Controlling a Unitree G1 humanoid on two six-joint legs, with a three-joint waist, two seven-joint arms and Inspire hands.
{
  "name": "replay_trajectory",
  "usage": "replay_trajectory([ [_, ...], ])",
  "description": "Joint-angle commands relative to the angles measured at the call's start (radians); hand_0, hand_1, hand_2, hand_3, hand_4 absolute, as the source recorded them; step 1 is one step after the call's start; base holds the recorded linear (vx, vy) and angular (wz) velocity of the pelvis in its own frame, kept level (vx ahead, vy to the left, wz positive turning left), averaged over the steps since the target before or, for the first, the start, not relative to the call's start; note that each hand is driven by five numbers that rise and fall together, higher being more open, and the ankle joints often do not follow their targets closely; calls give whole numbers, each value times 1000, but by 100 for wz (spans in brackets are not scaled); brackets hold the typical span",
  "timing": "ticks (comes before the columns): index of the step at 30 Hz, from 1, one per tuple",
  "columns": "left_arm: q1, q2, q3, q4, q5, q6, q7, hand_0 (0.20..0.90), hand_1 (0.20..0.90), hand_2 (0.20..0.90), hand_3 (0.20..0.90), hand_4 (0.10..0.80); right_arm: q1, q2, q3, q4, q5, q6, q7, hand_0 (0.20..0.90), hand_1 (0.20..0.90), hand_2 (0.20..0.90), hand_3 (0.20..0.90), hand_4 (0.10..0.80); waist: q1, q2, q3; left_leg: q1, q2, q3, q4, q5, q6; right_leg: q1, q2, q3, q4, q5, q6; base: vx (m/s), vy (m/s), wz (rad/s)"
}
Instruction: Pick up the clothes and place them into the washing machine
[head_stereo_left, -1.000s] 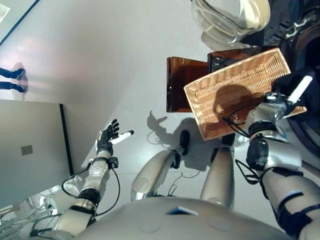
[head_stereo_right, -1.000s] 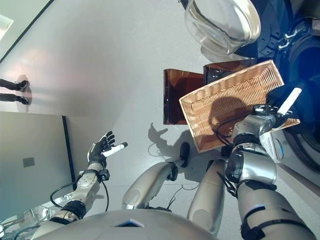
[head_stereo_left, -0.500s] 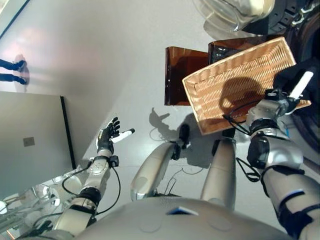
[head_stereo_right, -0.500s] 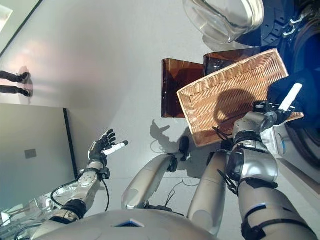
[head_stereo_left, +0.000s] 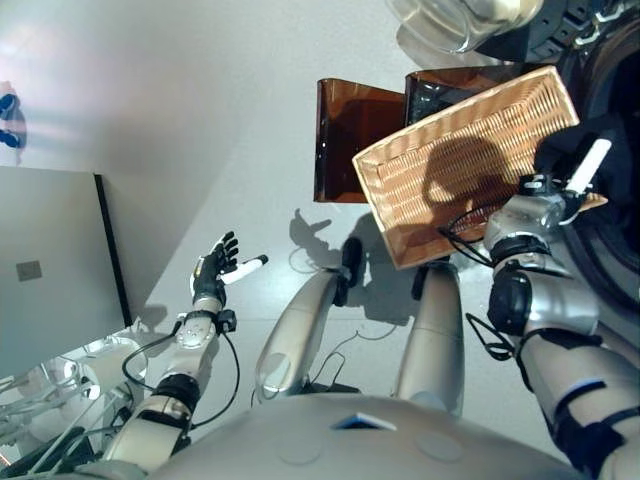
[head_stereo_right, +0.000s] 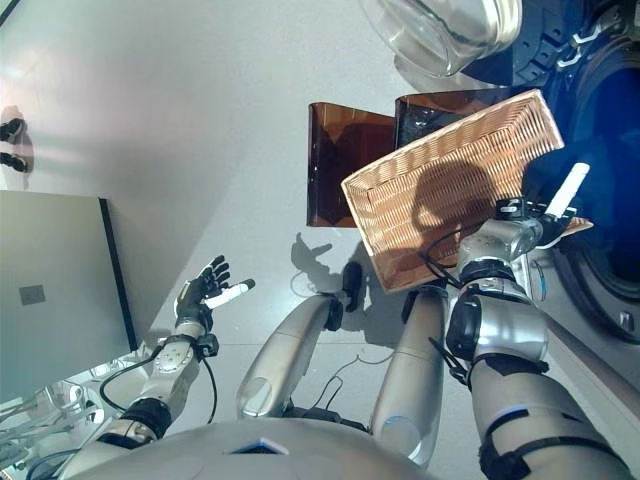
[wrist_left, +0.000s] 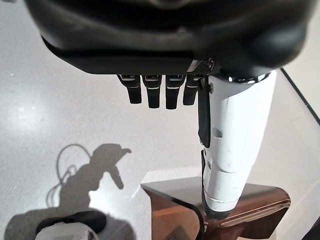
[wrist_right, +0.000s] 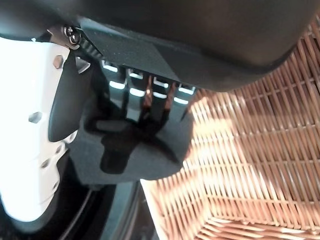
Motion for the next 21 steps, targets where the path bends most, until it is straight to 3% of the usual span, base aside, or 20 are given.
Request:
replay_trajectory([
  [1, 20, 122, 72, 2, -5, -70, 42, 900, 900, 900, 900, 800, -46, -122, 62, -92, -142, -45, 16, 200, 200, 200, 200, 300, 3, -1, -62, -47, -27, 46, 45, -38, -10, 71, 33, 26, -63, -17, 32, -102, -4, 0],
  [2, 21, 125, 75, 0, -5, -72, 43, 900, 900, 900, 900, 800, -50, -129, 68, -100, -155, -46, 17, 200, 200, 200, 200, 300, 2, -1, -56, -56, -25, 52, 38, -3, -10, 63, 32, 21, -73, 18, 28, 0, 0, 0],
  [3, 21, 129, 79, 5, -2, -72, 45, 900, 900, 900, 900, 800, -56, -140, 75, -97, -172, -44, 9, 200, 200, 200, 200, 300, 4, -4, -64, -44, -29, 45, 42, -33, -13, 74, 33, 26, -64, -12, 32, -102, -8, 2],
  [4, 19, 130, 81, 7, -5, -73, 44, 900, 900, 900, 900, 800, -60, -142, 80, -106, -171, -46, 11, 200, 200, 200, 200, 300, 3, -3, -60, -53, -27, 48, 30, 1, -12, 66, 34, 21, -77, 20, 28, 128, -20, 2],
  [5, 19, 130, 82, 9, -3, -73, 43, 900, 900, 900, 900, 800, -65, -146, 84, -117, -179, -49, 10, 200, 200, 200, 200, 300, 5, -6, -70, -37, -29, 41, 21, -22, -14, 79, 35, 23, -78, -6, 32, -96, -5, 1],
  [6, 20, 133, 81, 5, -3, -75, 41, 900, 900, 900, 900, 800, -71, -156, 88, -124, -186, -52, 12, 200, 200, 200, 200, 300, 4, -5, -66, -47, -29, 45, 16, 8, -12, 72, 35, 19, -87, 24, 28, 116, -16, 0],
  [8, 18, 133, 88, 8, -2, -76, 40, 900, 900, 900, 900, 800, -82, -167, 97, -145, -193, -57, 17, 200, 200, 200, 200, 300, 5, -7, -77, -30, -33, 40, 6, -11, -17, 89, 36, 20, -93, 0, 32, 0, 0, 0],
  [11, 18, 144, 97, 7, 2, -78, 41, 900, 900, 900, 900, 800, -115, -207, 110, -179, -205, -67, 18, 200, 200, 200, 200, 300, 7, -9, -76, -21, -32, 41, -33, 35, -16, 95, 39, 16, -122, 39, 29, -66, 0, 0],
  [21, 16, 148, 116, 14, -4, -73, 19, 900, 900, 900, 900, 800, -192, -409, 121, -213, -277, -82, -26, 200, 200, 200, 200, 300, 5, -1, -96, 110, -44, 24, -174, 87, -24, 199, 25, 6, -209, 51, 35, 9, 14, -3],
])
